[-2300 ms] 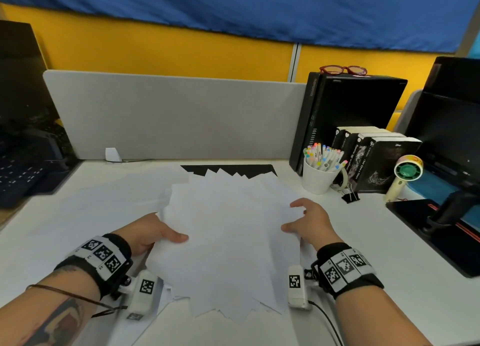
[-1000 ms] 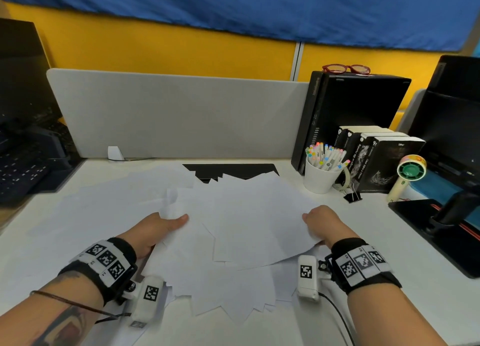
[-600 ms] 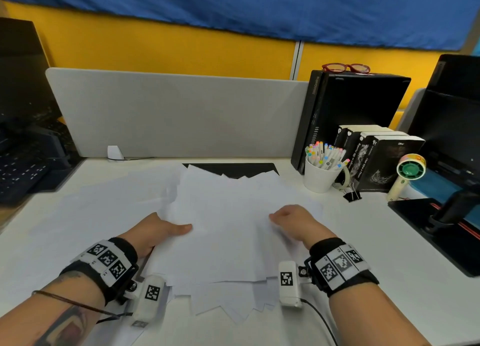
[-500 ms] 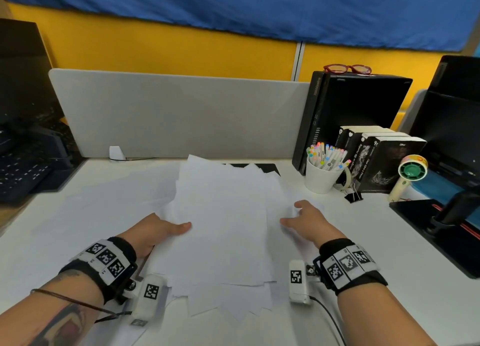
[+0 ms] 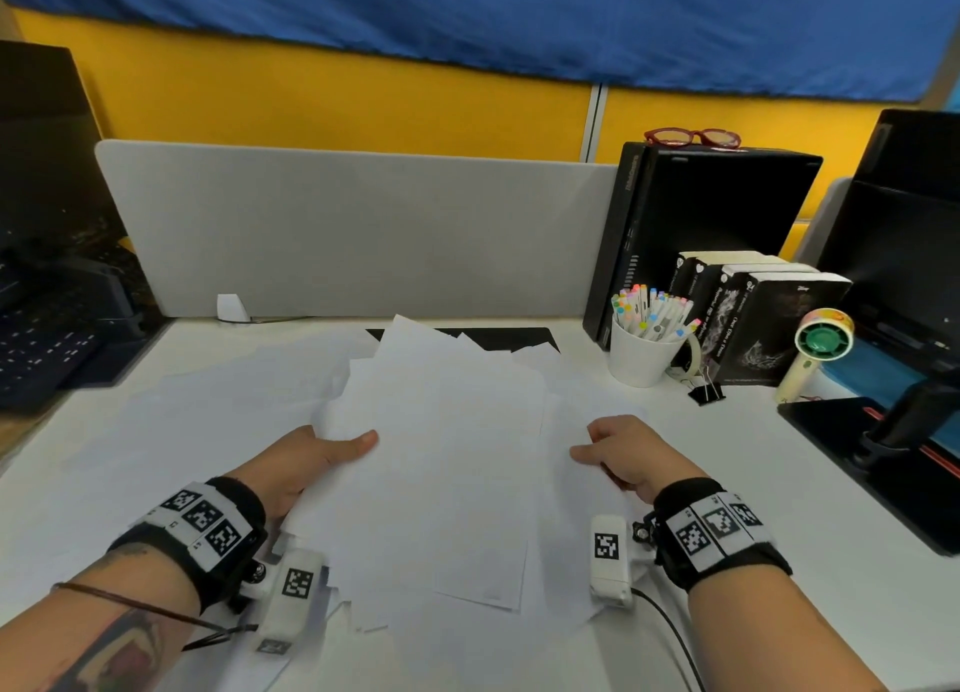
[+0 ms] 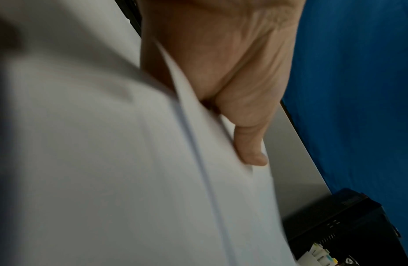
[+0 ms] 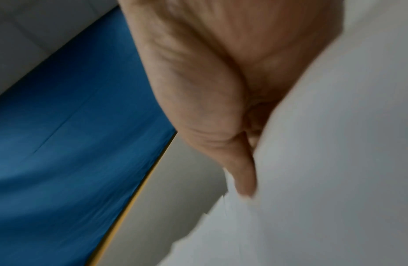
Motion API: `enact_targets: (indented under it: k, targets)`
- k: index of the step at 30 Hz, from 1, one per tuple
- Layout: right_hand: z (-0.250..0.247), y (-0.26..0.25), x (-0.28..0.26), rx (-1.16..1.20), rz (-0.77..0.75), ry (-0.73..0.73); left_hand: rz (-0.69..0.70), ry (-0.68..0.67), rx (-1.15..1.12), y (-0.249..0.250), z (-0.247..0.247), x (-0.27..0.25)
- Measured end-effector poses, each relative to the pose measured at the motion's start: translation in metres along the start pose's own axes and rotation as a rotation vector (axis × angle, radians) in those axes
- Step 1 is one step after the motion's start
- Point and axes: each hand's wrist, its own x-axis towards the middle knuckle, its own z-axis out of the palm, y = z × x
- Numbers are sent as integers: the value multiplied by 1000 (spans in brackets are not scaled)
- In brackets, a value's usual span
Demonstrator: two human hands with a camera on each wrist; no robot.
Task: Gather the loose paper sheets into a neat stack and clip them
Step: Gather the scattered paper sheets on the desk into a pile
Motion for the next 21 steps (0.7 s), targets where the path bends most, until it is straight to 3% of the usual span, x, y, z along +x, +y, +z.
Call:
enact_targets:
  k: [2,5,11,15,19,21]
  targets:
    - [7,1,0,155,-77,86,-9,-16,-5,3,3,-3]
    - [25,-5,-1,242,-102,72,-38,-50,-9,6,6,-5]
    - [38,-12,4,28,-75,71,-96,-60,-118,21,18,-13]
    - [40,-14,1,-161,-74,-36,-184,-144,25,21,17,-6]
    - [36,-17,-2,-123,-105,61,8,3,165,10,21,8]
    - [27,-17,-5,60,-63,117,116,13,115,12,24,6]
